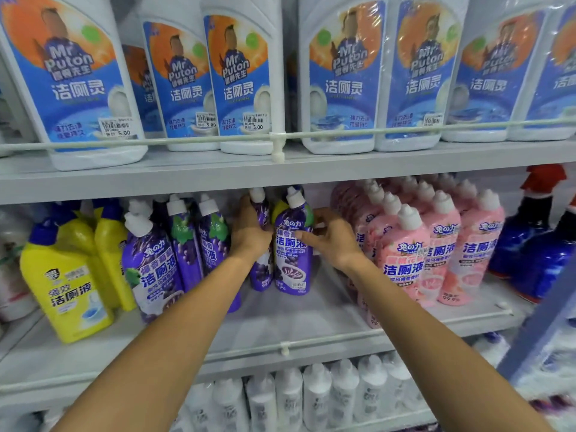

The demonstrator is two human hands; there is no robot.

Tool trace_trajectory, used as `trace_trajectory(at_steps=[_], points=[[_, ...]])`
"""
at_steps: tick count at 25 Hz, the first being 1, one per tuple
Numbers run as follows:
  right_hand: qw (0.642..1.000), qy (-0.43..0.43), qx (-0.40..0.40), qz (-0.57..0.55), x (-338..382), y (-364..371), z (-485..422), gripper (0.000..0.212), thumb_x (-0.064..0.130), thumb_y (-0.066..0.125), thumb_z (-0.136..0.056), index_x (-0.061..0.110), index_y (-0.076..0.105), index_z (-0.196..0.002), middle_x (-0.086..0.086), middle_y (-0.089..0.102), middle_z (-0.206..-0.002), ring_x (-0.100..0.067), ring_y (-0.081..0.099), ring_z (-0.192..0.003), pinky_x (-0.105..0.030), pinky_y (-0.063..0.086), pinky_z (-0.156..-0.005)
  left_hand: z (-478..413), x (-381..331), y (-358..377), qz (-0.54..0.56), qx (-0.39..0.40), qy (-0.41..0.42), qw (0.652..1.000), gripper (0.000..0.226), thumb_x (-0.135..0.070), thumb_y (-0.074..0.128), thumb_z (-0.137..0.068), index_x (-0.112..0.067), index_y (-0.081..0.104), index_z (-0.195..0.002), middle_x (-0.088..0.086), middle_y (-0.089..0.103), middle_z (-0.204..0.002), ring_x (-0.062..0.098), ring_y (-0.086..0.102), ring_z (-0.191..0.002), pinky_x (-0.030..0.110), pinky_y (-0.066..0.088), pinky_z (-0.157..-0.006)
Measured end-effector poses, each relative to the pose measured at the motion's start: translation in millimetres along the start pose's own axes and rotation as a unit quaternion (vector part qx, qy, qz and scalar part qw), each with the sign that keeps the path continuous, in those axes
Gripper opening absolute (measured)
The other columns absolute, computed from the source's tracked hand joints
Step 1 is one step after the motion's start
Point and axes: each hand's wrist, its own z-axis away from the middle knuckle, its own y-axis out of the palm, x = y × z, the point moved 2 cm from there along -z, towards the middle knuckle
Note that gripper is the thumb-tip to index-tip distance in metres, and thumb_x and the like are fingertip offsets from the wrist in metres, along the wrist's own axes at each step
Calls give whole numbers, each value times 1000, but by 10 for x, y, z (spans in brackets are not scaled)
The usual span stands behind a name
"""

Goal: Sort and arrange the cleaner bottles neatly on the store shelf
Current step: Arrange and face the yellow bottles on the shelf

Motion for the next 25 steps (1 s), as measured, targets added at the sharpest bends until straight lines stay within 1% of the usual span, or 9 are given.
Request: trace_trajectory(at_steps=[4, 7, 8, 11, 13, 15, 18, 21, 25], points=[[999, 14, -38, 17, 5, -51, 143, 47, 34, 87, -79, 14, 59, -112, -1, 73, -97, -19, 70, -84, -35, 59, -77, 127, -12, -57, -58, 6, 37, 998, 66, -7, 68, -89, -9, 36, -147, 19, 49, -144, 42, 48, -131, 46, 44, -106], [997, 6, -62, 41, -47, -110, 291, 52, 51, 83, -74, 22, 58, -108, 3, 74, -95, -19, 72, -84, -41, 60, -76, 361, -67, -237, -107, 34, 52, 992, 67, -13, 68, -92, -13, 34, -149, 19, 57, -133, 44, 58, -117, 44, 51, -92], [997, -2, -68, 44, -62, -132, 338, 53, 56, 81, -72, 23, 58, -108, 4, 75, -95, -19, 72, -84, -43, 61, -75, 465, -55, -322, -106, 40, 49, 992, 68, -15, 69, -92, -15, 35, -151, 18, 60, -129, 43, 61, -112, 41, 52, -88], [994, -41, -80, 69, -32, -115, 460, 55, 63, 75, -71, 25, 63, -109, 4, 74, -95, -16, 71, -83, -41, 60, -74, 810, 3, -651, -64, 47, 53, 995, 74, -19, 74, -89, -24, 36, -152, 10, 67, -122, 33, 67, -103, 41, 55, -92], [987, -61, -90, 115, 30, -80, 519, 52, 59, 76, -73, 24, 64, -111, 2, 72, -94, -17, 69, -78, -38, 58, -70, 954, 47, -846, -82, 37, 61, 994, 69, -21, 76, -87, -22, 40, -146, 9, 72, -104, 31, 68, -88, 40, 57, -81], [980, -68, -108, 155, 70, -56, 533, 47, 52, 78, -78, 22, 63, -110, -2, 69, -95, -22, 67, -78, -39, 56, -66, 989, 89, -977, -114, 10, 64, 991, 66, -21, 77, -86, -19, 43, -142, 11, 71, -96, 35, 67, -84, 41, 56, -74], [970, -61, -152, 182, 47, -82, 518, 43, 42, 79, -83, 11, 59, -105, -13, 65, -98, -36, 64, -82, -42, 52, -65, 985, 132, -1016, -126, -18, 71, 989, 71, -18, 77, -85, -18, 40, -146, 16, 70, -103, 40, 66, -91, 47, 57, -77], [963, -38, -172, 204, 16, -101, 444, 44, 37, 77, -88, 2, 55, -103, -21, 62, -100, -43, 62, -84, -43, 45, -65, 947, 184, -963, -145, -37, 83, 985, 76, -13, 75, -87, -13, 36, -153, 21, 67, -111, 44, 63, -99, 48, 56, -80], [958, 48, -148, 242, 13, -96, 197, 49, 37, 71, -93, -1, 52, -118, -26, 60, -119, -46, 62, -103, -47, 49, -78, 876, 257, -918, -166, -58, 90, 980, 76, -8, 73, -89, -9, 34, -154, 28, 62, -115, 48, 60, -100, 54, 53, -80]])
